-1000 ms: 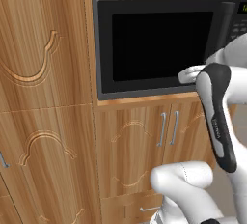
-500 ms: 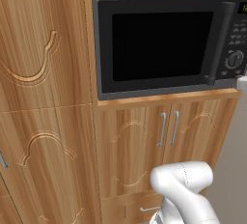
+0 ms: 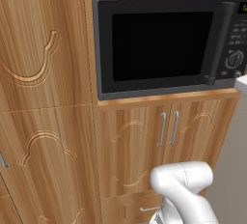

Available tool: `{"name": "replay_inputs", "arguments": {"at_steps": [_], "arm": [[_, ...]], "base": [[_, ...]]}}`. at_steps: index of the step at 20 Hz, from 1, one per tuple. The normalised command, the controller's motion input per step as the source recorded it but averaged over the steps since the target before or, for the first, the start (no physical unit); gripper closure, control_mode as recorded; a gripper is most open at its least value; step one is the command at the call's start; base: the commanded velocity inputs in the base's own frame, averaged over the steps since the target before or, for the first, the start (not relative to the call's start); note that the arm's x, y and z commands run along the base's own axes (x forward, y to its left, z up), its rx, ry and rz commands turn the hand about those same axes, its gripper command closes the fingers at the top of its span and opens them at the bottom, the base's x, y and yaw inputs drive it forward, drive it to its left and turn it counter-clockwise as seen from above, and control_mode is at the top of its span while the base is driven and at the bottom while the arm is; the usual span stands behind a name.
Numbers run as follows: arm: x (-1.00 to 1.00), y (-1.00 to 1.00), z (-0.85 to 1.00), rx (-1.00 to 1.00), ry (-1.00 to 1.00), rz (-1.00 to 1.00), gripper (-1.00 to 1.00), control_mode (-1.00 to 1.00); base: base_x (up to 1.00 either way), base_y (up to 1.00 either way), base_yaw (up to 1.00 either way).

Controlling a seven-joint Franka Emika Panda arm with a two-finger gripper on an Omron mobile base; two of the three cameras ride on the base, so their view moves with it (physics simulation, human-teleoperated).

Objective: Open the microwave door.

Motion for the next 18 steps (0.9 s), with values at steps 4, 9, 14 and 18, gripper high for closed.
{"name": "replay_inputs", "arguments": {"at_steps": [4,9,14,18], "arm": [[0.60,-0.16,0.11,0.09,0.00,0.00,-1.00,-1.00],[0.47,-0.17,0.05,0.02,0.02,0.01,-1.00,-1.00],[0.46,-0.23,0.00,0.02,0.00,0.02,-1.00,-1.00],[0.53,-0.15,0.00,0.01,0.00,0.01,-1.00,-1.00]], "base": [[0.00,0.00,0.00],[0.00,0.00,0.00],[0.00,0.00,0.00],[0.00,0.00,0.00]]}}
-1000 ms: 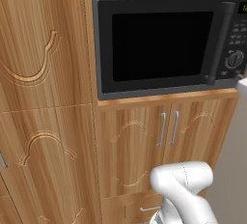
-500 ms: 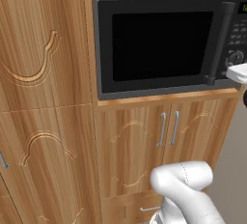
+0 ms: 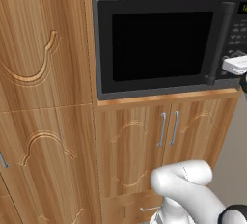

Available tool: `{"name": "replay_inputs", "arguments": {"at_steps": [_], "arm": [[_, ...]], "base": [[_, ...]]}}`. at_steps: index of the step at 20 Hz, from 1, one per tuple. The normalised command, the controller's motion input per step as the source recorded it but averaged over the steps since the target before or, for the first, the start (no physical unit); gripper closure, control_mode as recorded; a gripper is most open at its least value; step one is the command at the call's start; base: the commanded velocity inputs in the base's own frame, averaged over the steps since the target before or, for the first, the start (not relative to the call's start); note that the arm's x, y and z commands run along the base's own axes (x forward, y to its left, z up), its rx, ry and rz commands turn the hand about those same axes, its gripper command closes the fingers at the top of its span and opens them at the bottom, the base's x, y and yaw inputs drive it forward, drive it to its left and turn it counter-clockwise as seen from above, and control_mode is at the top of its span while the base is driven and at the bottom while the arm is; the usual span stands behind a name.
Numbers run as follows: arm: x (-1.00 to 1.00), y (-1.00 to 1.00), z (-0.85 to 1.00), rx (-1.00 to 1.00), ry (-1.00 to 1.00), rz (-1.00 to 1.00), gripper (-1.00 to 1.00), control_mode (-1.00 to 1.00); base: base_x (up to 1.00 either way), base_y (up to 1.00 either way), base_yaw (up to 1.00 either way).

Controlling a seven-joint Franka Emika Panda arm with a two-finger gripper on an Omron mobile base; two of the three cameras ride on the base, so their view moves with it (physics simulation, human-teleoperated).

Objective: Open the microwave door.

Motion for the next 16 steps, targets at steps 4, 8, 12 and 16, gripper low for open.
{"name": "replay_inputs", "arguments": {"at_steps": [4,8,12,16], "arm": [[0.58,-0.01,0.00,0.00,0.00,0.00,-1.00,-1.00],[0.46,0.00,0.00,0.00,0.00,0.00,-1.00,-1.00],[0.38,0.00,0.00,0.00,0.00,0.00,-1.00,-1.00],[0.41,0.00,0.00,0.00,0.00,0.00,-1.00,-1.00]], "base": [[0.00,0.00,0.00],[0.00,0.00,0.00],[0.00,0.00,0.00],[0.00,0.00,0.00]]}}
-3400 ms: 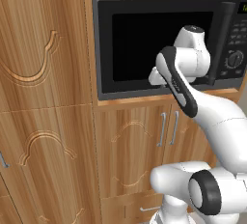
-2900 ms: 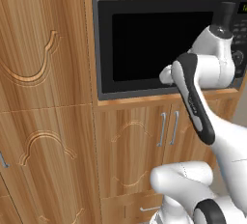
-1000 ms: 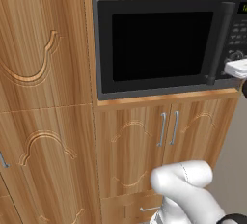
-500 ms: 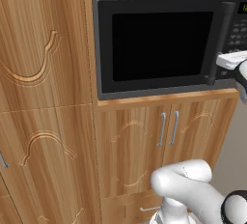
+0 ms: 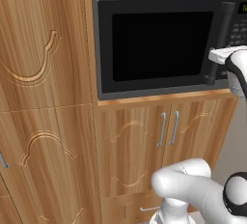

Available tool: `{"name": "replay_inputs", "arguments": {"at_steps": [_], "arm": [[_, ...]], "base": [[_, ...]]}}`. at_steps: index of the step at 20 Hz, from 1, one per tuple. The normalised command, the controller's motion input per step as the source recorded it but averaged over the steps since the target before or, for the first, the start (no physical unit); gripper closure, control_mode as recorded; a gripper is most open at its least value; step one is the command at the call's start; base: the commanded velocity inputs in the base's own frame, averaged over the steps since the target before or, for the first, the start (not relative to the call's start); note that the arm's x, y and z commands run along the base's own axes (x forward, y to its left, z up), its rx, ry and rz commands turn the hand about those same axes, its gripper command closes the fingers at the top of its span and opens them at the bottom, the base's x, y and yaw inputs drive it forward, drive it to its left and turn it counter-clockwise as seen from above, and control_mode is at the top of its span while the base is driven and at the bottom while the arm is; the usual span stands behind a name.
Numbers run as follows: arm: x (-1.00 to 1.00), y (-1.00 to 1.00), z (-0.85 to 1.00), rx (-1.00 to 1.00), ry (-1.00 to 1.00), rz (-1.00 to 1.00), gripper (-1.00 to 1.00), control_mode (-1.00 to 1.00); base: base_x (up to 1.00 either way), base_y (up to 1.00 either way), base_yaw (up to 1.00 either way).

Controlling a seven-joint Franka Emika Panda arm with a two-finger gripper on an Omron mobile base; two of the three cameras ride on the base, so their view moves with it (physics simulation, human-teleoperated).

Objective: Open the microwave door.

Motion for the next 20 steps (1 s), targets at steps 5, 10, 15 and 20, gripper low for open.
{"name": "replay_inputs", "arguments": {"at_steps": [5,10,15,20], "arm": [[0.39,0.00,0.00,0.00,0.00,0.00,1.00,-1.00],[0.04,0.00,0.00,0.00,0.00,0.01,1.00,-1.00],[-0.20,0.00,0.00,0.00,-0.01,0.00,1.00,-1.00],[-0.81,0.00,0.00,0.00,-0.06,0.00,1.00,-1.00]], "base": [[0.00,0.00,0.00],[0.00,0.00,0.00],[0.00,0.00,0.00],[0.00,0.00,0.00]]}}
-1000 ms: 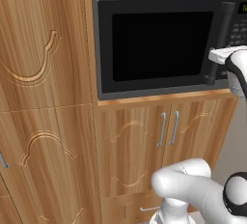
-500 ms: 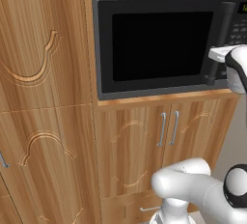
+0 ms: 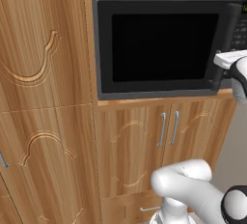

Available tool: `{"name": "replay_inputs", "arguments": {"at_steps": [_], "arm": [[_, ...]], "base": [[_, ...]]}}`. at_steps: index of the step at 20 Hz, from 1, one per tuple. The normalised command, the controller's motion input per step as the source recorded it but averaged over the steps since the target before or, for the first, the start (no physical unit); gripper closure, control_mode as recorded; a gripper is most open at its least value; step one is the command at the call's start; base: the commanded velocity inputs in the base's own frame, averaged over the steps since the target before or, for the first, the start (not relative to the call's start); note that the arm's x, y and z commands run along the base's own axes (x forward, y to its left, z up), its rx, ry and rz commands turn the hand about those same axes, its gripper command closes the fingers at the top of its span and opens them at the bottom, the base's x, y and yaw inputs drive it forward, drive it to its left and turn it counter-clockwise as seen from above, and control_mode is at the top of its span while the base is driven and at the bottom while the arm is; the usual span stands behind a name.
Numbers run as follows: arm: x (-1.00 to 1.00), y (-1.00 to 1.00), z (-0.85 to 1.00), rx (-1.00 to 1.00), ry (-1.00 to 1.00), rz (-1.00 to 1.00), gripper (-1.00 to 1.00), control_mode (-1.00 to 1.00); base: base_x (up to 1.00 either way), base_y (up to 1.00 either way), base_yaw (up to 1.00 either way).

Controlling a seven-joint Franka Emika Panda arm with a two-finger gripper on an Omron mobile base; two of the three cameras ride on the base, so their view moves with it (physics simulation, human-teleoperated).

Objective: Open the microwave door.

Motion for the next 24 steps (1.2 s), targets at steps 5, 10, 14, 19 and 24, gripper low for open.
{"name": "replay_inputs", "arguments": {"at_steps": [5,10,14,19,24], "arm": [[-0.98,0.00,0.09,0.00,-0.04,0.00,1.00,-1.00],[-1.00,0.01,0.17,0.00,0.00,0.00,1.00,-1.00],[-1.00,0.21,0.11,0.00,0.00,0.00,1.00,-1.00],[-0.95,0.51,0.14,-0.02,0.00,0.00,-1.00,-1.00],[-0.93,0.46,0.15,-0.02,0.01,0.00,-1.00,-1.00]], "base": [[0.00,0.00,0.00],[0.00,0.00,0.00],[0.00,0.00,0.00],[0.00,0.00,0.00],[0.00,0.00,0.00]]}}
